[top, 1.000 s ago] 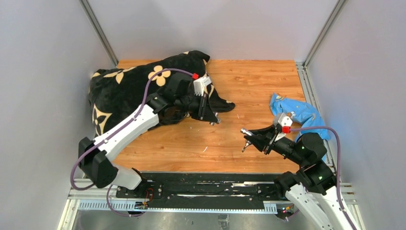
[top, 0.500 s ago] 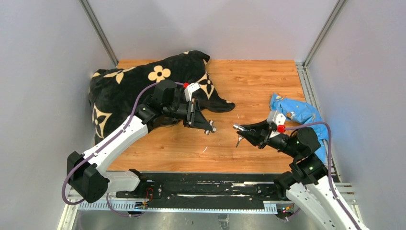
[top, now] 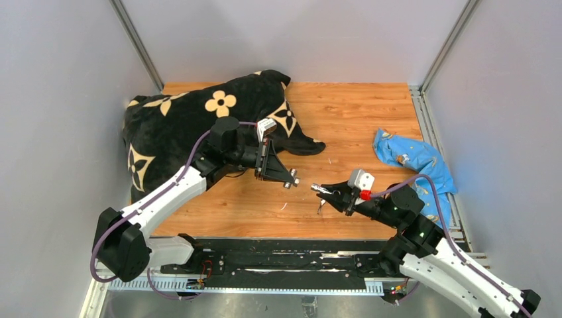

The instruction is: Install the water faucets

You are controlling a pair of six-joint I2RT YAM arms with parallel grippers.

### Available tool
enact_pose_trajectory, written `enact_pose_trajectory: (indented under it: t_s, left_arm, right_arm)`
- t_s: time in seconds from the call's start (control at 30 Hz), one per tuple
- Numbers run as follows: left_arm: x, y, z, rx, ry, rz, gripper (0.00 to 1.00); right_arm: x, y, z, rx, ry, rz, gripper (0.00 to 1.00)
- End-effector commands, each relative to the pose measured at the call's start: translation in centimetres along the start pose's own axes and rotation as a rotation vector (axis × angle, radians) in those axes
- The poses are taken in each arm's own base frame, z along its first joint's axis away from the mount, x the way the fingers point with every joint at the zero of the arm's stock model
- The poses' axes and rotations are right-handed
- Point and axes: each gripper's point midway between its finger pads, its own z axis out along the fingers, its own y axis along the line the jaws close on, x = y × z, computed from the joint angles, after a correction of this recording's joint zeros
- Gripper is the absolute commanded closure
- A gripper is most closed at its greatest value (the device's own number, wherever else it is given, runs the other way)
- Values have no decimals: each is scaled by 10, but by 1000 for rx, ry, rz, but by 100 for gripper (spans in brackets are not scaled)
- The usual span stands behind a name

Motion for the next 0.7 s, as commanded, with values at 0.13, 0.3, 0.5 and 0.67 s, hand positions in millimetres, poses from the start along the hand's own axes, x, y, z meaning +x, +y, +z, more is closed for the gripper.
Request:
enact_pose_trajectory:
  t_s: [0.13, 0.3, 0.5, 0.67]
  left_arm:
    - [3, -30, -8, 131, 22, -12, 100]
    - [6, -33, -9, 138, 34, -42, 100]
    - [8, -38, -10, 185, 63, -100, 100]
    - [8, -41, -11, 193, 62, -89, 100]
  right_arm:
    - [-28, 7, -6, 38, -238, -269, 99]
    - [-44, 16, -3, 19, -288, -511, 99]
    - [-68, 25, 4, 22, -336, -679, 99]
    - [-80, 26, 8, 41, -342, -789, 99]
